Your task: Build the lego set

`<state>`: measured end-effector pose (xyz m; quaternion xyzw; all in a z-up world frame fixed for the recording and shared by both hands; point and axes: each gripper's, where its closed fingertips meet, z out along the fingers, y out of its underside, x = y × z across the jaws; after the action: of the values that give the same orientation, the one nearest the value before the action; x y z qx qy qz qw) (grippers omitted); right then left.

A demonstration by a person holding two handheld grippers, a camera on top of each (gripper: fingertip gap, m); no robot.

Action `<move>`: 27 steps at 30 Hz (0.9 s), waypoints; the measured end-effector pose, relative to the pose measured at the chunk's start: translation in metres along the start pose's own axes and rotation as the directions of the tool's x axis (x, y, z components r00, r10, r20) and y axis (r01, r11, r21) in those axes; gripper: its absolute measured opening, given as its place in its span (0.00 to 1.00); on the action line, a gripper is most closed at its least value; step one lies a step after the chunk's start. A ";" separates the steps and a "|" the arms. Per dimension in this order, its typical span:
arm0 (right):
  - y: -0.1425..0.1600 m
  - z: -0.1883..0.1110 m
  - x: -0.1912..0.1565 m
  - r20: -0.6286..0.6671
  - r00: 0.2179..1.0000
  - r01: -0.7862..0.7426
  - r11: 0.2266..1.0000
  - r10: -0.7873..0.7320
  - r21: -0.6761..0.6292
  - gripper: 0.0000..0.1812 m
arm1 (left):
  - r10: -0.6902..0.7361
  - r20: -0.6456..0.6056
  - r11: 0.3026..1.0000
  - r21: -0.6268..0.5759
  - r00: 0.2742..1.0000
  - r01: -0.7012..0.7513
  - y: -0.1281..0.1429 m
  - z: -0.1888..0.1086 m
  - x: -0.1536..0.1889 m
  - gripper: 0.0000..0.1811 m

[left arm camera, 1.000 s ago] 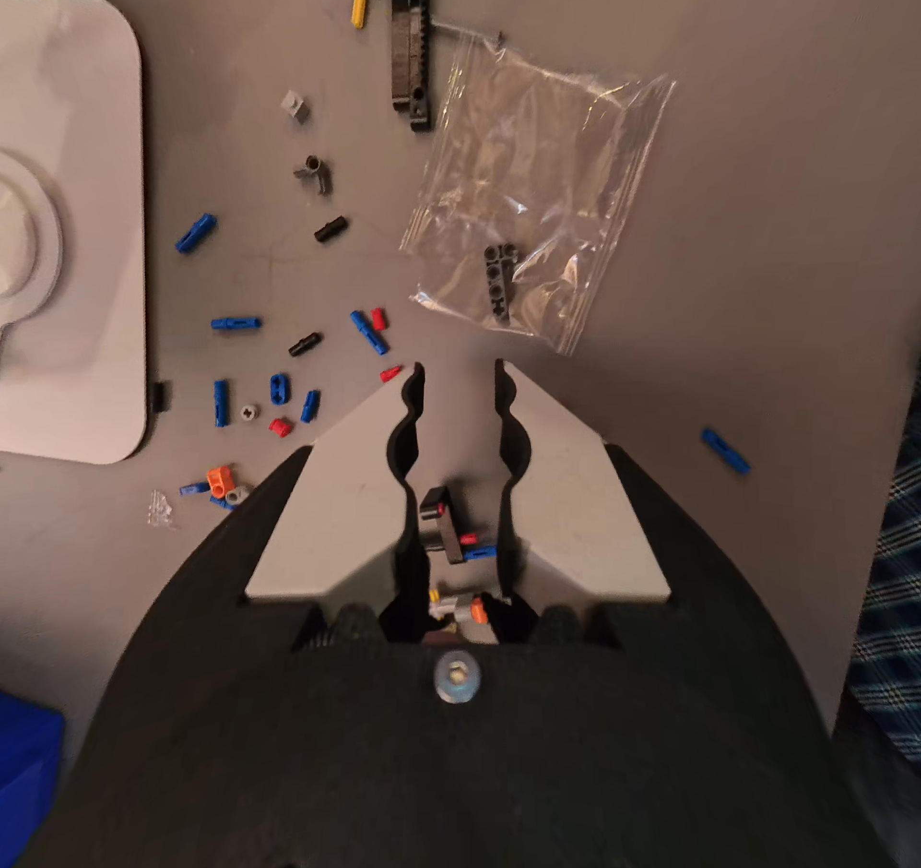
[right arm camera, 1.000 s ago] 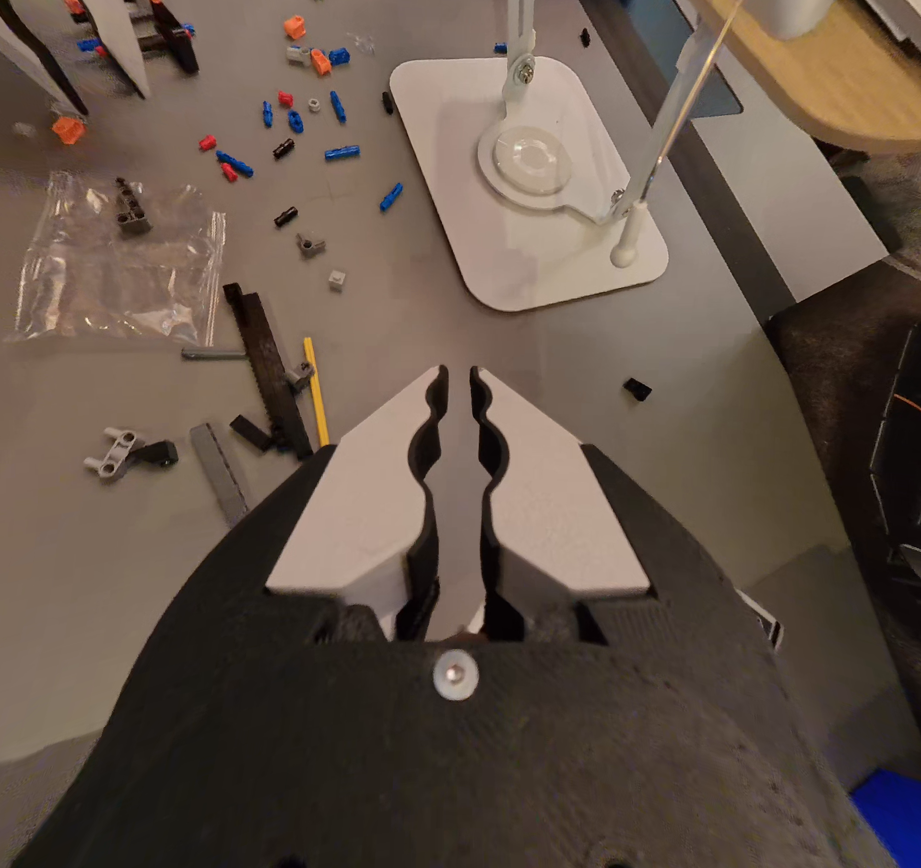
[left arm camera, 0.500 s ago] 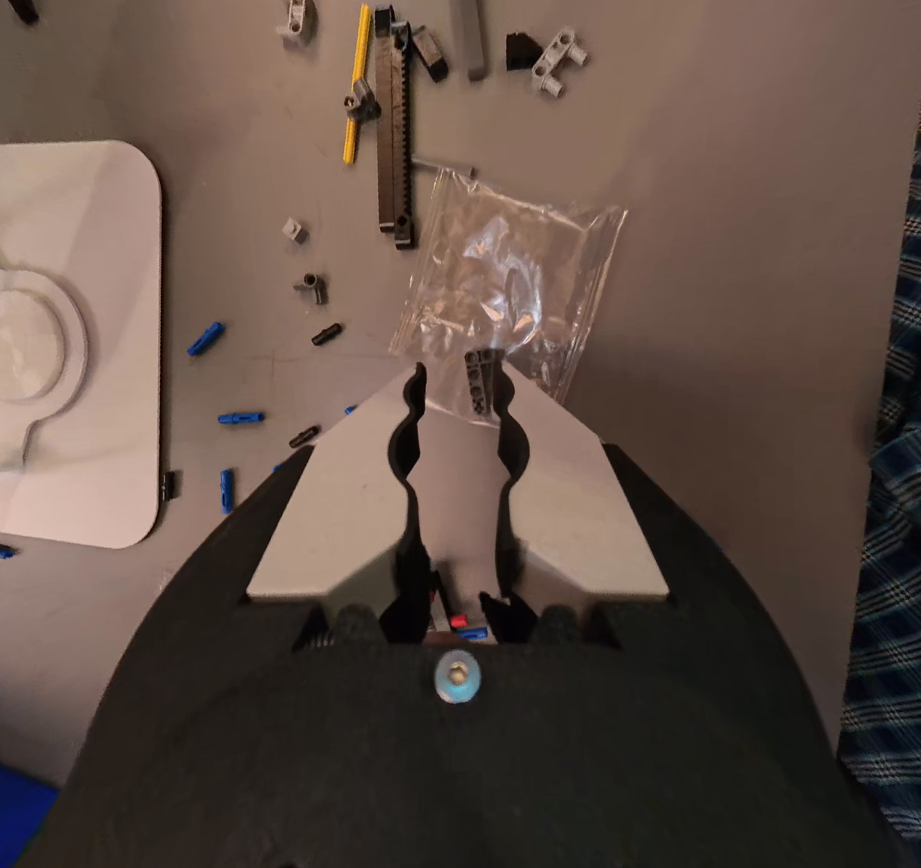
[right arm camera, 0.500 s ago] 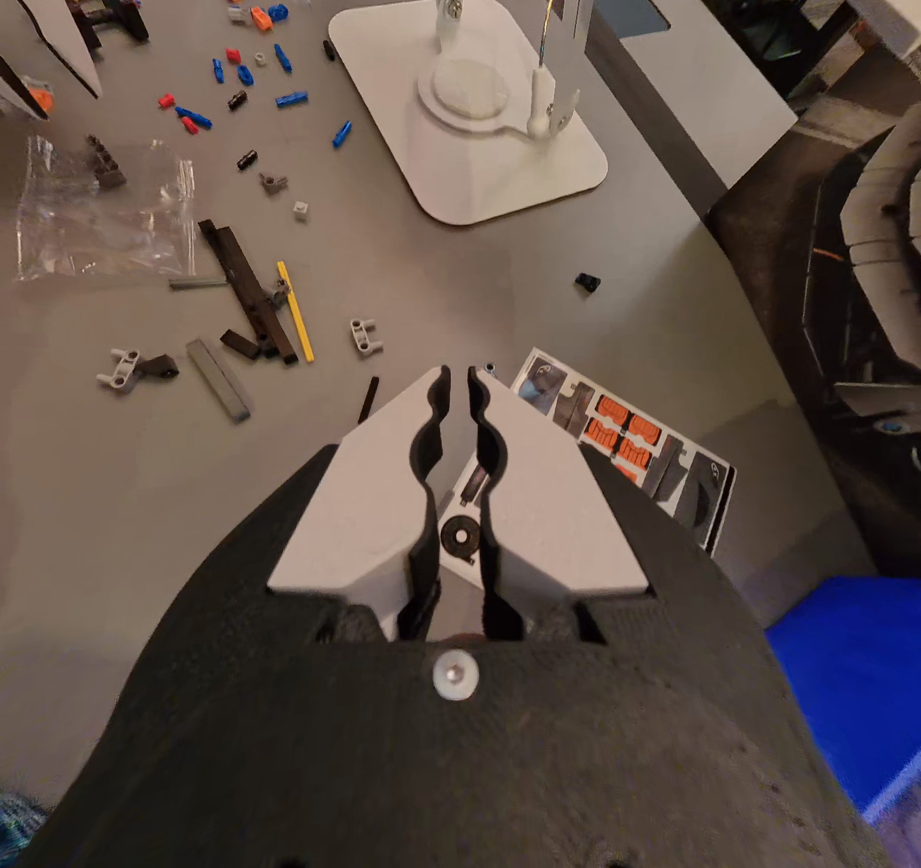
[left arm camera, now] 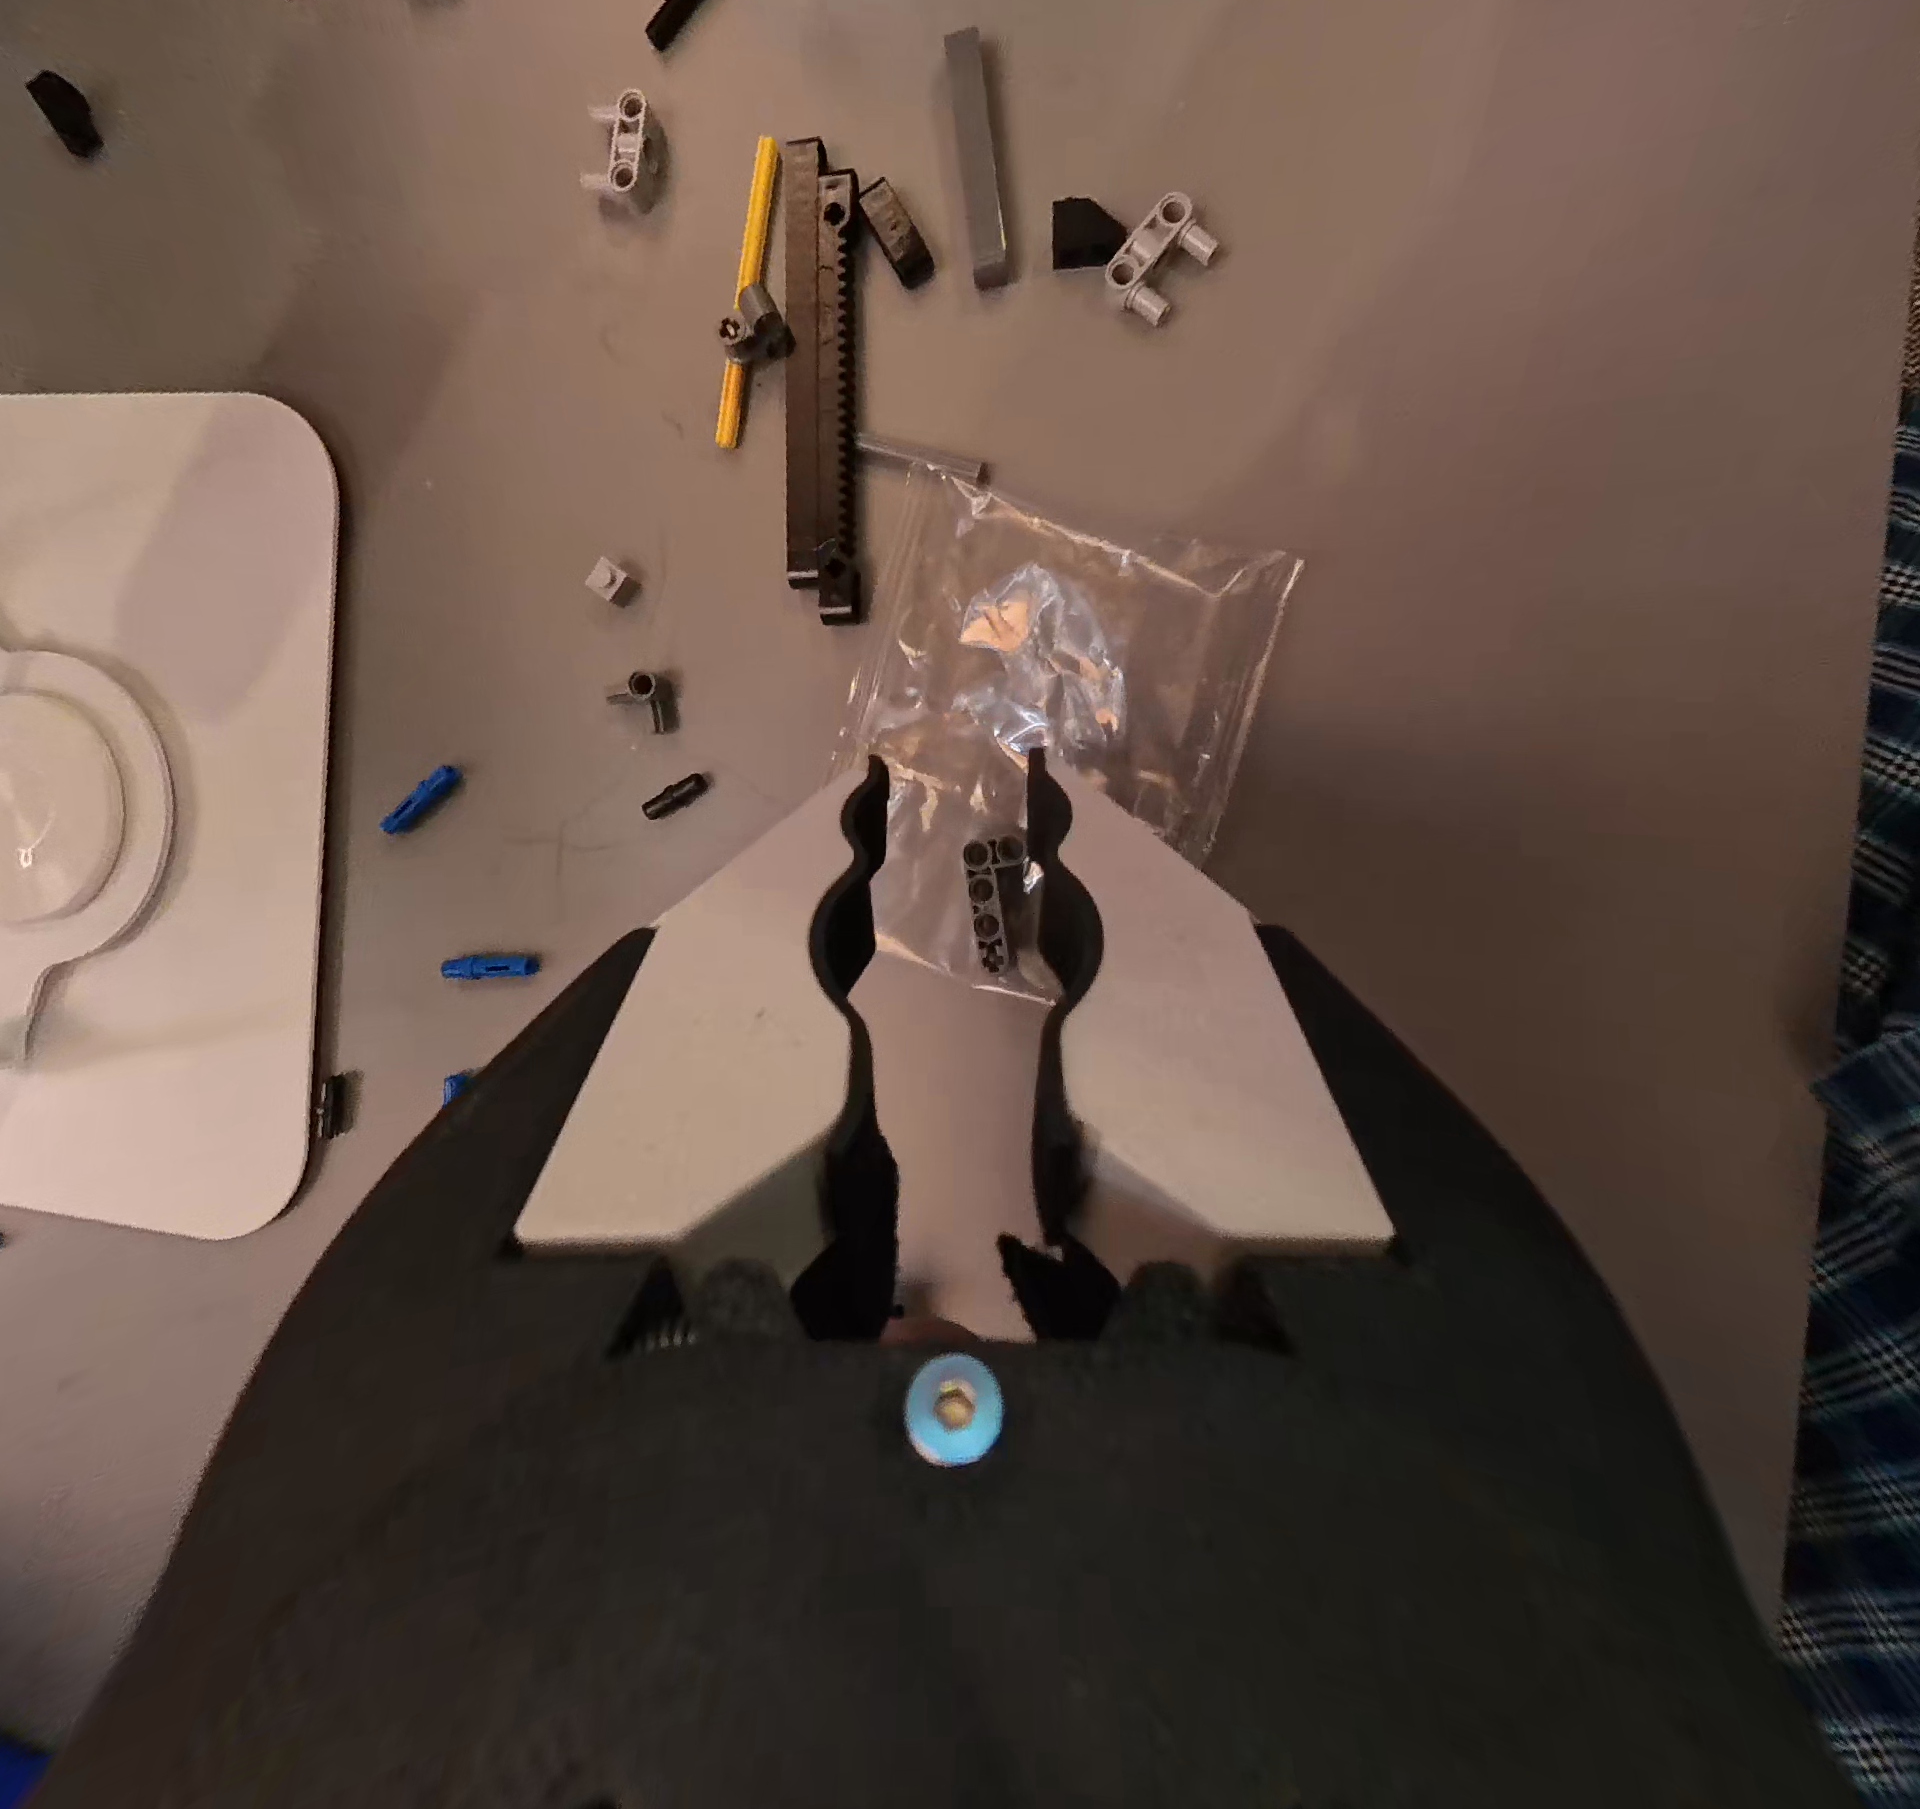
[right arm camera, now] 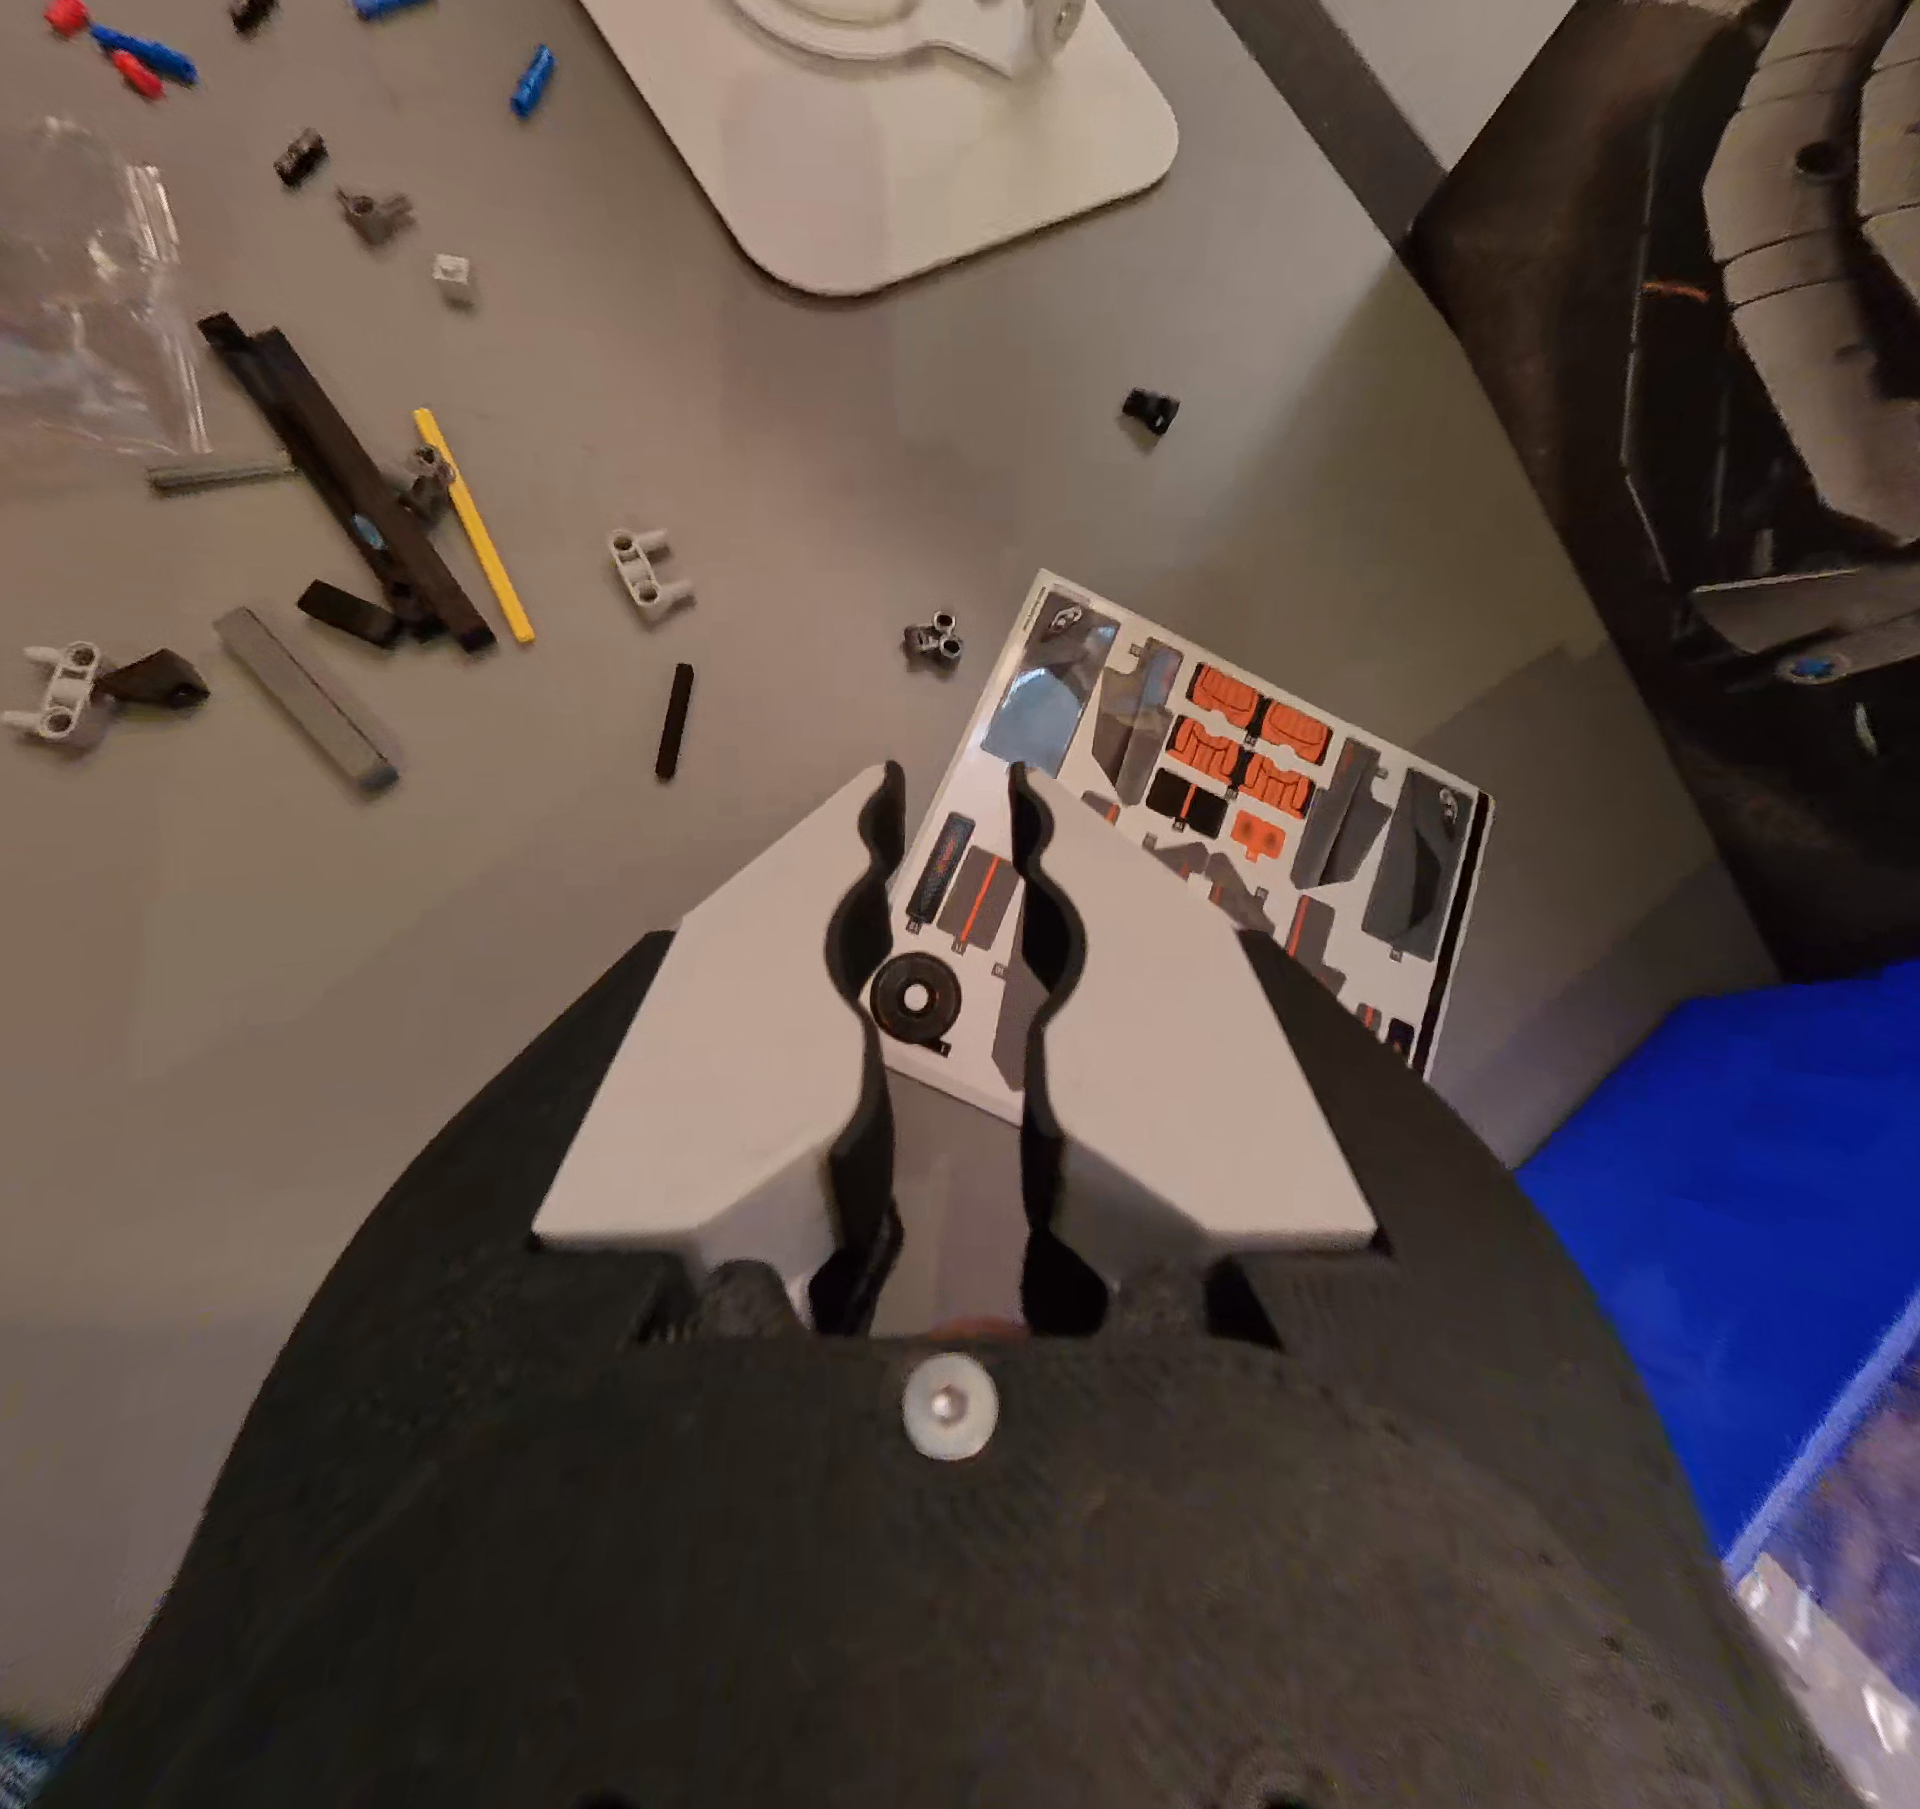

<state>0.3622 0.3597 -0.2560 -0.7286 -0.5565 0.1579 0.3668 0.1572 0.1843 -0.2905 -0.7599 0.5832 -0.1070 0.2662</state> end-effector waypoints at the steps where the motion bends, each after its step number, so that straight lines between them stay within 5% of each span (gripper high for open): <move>1: -0.004 -0.002 0.003 -0.019 1.000 0.000 1.000 0.001 0.020 0.10 | -0.003 0.003 1.000 0.002 1.000 0.003 0.000 0.000 -0.001 0.13; 7: -0.048 -0.060 0.044 -0.278 0.957 -0.015 0.968 0.086 0.249 0.08 | -0.027 0.030 1.000 0.017 0.999 0.026 0.002 -0.007 -0.005 0.13; 10: -0.063 -0.077 0.048 -0.263 0.955 -0.049 0.946 0.139 0.320 0.07 | -0.049 0.037 0.999 0.022 0.998 0.048 0.006 -0.010 -0.008 0.13; 21: -0.056 0.101 0.049 0.003 0.997 0.078 0.992 -0.079 -0.103 0.12 | -0.076 0.069 0.997 0.040 0.995 0.073 0.010 -0.017 -0.012 0.13; 27: -0.052 0.145 0.063 0.110 0.989 0.115 0.989 -0.104 -0.098 0.12 | -0.109 0.083 0.993 0.049 0.991 0.105 0.021 -0.026 -0.016 0.13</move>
<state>0.2543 0.4756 -0.3062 -0.7059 -0.6215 0.1462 0.3069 0.1227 0.1881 -0.2776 -0.7879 0.5273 -0.1014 0.3015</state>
